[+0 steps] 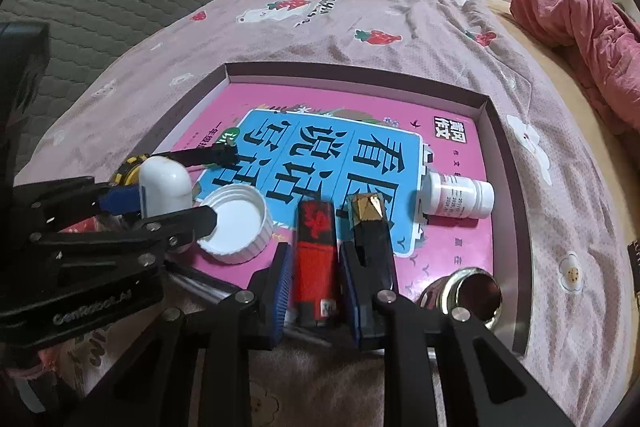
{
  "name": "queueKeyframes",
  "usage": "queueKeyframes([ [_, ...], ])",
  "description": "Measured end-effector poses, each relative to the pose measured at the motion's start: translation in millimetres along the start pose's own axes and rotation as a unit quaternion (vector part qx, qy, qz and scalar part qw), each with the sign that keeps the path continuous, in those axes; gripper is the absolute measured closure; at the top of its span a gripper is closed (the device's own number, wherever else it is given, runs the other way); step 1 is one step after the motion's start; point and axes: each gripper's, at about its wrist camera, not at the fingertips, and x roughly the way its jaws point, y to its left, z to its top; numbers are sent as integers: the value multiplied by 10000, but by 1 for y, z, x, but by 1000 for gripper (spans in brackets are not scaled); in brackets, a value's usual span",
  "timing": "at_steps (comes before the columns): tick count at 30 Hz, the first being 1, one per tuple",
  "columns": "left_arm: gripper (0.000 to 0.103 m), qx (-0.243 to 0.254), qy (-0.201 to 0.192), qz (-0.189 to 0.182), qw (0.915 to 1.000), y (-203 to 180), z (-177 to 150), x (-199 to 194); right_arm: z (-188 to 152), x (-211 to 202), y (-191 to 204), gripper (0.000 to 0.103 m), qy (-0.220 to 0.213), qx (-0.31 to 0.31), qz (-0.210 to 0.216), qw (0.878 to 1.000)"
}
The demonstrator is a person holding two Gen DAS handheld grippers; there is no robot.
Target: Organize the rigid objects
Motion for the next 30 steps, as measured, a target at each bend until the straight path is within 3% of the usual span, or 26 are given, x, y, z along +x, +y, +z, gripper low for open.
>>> queueKeyframes([
  [3, 58, 5, -9, 22, 10000, -1, -1, 0, -5, -8, 0, 71, -115, -3, 20, 9999],
  [17, 51, -158, -121, -35, 9998, 2, -1, -9, -7, -42, -18, 70, -510, 467, 64, 9976],
  [21, 50, -171, -223, -71, 9996, 1, -2, -18, -10, -45, -20, 61, -549, 577, -1, 9968],
  [30, 43, -166, -411, -16, 9990, -4, -3, -42, -14, -59, -26, 57, -684, 728, -299, 9945],
])
